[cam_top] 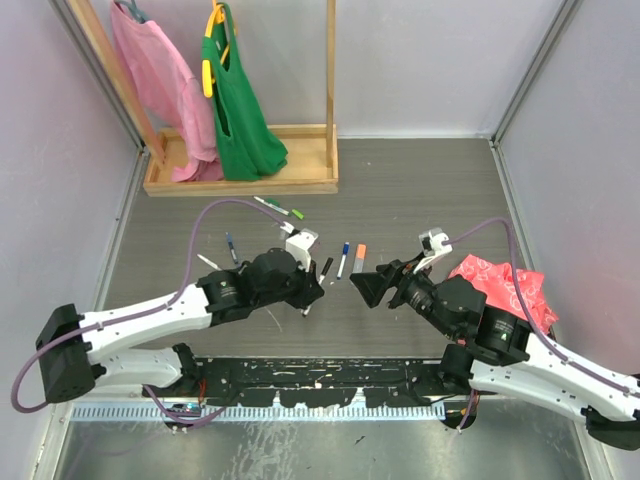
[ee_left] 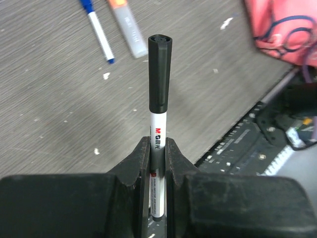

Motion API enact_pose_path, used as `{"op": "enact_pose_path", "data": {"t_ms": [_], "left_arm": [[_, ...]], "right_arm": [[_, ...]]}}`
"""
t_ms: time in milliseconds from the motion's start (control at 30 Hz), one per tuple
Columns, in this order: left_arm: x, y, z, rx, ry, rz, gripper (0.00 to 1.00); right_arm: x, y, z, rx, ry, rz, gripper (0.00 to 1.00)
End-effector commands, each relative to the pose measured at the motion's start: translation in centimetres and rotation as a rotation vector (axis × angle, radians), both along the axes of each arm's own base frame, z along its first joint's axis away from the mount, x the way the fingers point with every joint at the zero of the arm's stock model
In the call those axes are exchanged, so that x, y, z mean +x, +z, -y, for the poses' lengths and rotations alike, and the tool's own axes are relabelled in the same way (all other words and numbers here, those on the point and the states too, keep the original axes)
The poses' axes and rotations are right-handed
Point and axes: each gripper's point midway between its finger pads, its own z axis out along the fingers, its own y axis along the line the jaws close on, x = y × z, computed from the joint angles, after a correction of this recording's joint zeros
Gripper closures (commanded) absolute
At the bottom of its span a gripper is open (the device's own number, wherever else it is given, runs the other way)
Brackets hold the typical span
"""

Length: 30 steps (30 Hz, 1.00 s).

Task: Insert the pens into the pen caps
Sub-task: Place the pen at the center of the board.

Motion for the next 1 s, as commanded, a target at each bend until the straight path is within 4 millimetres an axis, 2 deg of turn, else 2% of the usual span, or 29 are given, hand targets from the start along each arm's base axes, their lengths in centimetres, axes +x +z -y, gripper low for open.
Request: {"op": "enact_pose_path", "data": {"t_ms": [0, 133, 300, 533, 700, 967], "left_arm": [[3.1, 0.2, -0.4, 0.052, 0.102, 0.056, 0.99], [5.8, -0.7, -0.9, 0.088, 0.168, 0.058, 0.99], [9.1, -3.9, -1.5, 0.154, 0.252, -0.012, 0.99], [12.6, -7.3, -0.9, 0.242, 0.334, -0.094, 0.98], [14.1, -8.9, -0.5, 0.304, 0.357, -0.106, 0.98], [15.2, -10.5, -1.5, 0.407, 0.415, -0.111, 0.94]], "right_arm": [[0.5, -2.0, 0.6, -0.059, -0.056, -0.054, 0.15], [0.6, -3.1, 1.1, -0.080, -0.085, -0.088, 0.07], [0.2, -3.7, 1.4, -0.072, -0.080, -0.109, 0.05], [-0.1, -4.2, 2.0, -0.073, -0.087, -0.133, 0.03], [-0.4, -4.7, 2.5, -0.080, -0.097, -0.158, 0.03], [-0.7, -5.6, 2.7, -0.075, -0.106, -0.196, 0.03]]}}
